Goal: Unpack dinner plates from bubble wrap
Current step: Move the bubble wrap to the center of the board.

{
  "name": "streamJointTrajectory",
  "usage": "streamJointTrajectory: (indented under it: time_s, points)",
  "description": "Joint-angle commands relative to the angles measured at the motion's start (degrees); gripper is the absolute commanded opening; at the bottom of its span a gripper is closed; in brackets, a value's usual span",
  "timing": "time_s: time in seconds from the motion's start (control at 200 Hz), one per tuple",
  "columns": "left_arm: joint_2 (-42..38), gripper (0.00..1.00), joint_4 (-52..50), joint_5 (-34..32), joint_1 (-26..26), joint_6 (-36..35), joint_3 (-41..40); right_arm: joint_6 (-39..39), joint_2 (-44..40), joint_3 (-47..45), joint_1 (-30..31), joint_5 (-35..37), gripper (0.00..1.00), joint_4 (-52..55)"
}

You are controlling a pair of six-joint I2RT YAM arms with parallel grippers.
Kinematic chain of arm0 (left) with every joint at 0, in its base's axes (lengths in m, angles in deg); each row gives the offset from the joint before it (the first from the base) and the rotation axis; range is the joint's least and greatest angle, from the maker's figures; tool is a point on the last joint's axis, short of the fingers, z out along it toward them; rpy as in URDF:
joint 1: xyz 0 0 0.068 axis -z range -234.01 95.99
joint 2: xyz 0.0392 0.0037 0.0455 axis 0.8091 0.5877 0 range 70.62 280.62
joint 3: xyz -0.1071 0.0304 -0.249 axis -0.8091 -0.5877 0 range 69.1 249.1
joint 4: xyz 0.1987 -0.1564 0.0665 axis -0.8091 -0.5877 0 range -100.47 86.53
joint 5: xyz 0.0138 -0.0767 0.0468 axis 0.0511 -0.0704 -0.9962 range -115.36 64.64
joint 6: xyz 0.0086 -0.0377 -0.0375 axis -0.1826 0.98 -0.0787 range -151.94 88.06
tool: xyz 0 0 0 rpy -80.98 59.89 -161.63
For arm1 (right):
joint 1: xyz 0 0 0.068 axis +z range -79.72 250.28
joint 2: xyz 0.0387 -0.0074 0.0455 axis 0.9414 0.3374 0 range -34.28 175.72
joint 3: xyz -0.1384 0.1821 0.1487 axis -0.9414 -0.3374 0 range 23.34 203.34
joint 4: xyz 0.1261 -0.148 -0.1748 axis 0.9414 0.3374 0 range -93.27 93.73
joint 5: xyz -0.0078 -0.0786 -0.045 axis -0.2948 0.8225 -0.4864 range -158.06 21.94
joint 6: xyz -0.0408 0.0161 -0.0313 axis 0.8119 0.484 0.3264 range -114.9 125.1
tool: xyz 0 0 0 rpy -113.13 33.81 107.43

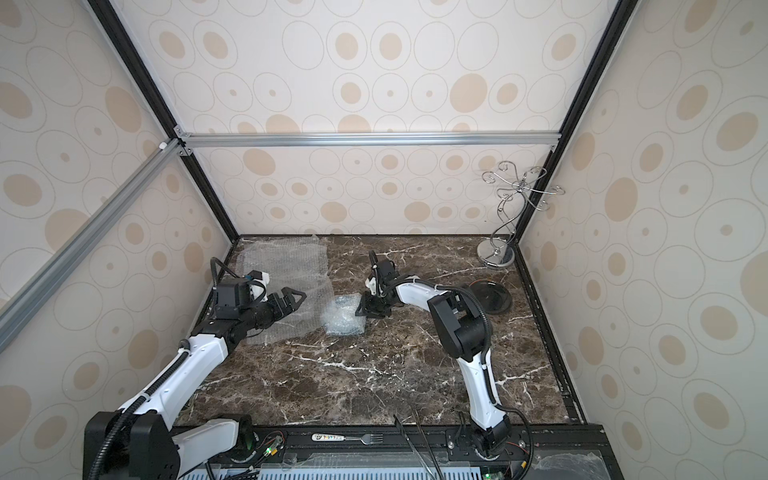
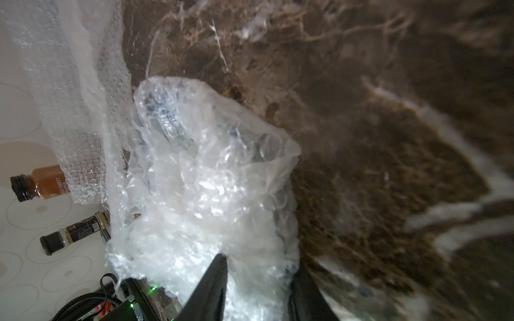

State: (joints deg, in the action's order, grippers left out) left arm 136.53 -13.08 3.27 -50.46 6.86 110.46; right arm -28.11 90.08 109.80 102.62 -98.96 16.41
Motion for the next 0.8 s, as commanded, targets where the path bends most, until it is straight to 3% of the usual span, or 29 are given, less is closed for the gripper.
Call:
streamJointTrajectory:
  time_s: [0.0,0.145,0.525,0.795]
  points:
    - [0.4,1.00,1.3,-0.1,0.7,1.0,0.0,-0.4,1.1,-0.6,0.5,1.1,0.28,-0.7]
    - [0.8,1.00,1.3,-0.4,1.3,1.2,0.2,0.3,-0.7,-1.5,0.3,1.9,0.22,-0.6]
    - [2.0,1.00,1.8,-1.4,4.3,1.8,1.0,2.3,-9.7,-8.4,-4.6,2.2,0.19,-0.1]
    - [4.0,1.00,4.9,-4.8,11.2,3.8,1.3,6.5,-18.4,-17.1,-10.6,2.4,0.18,3.4]
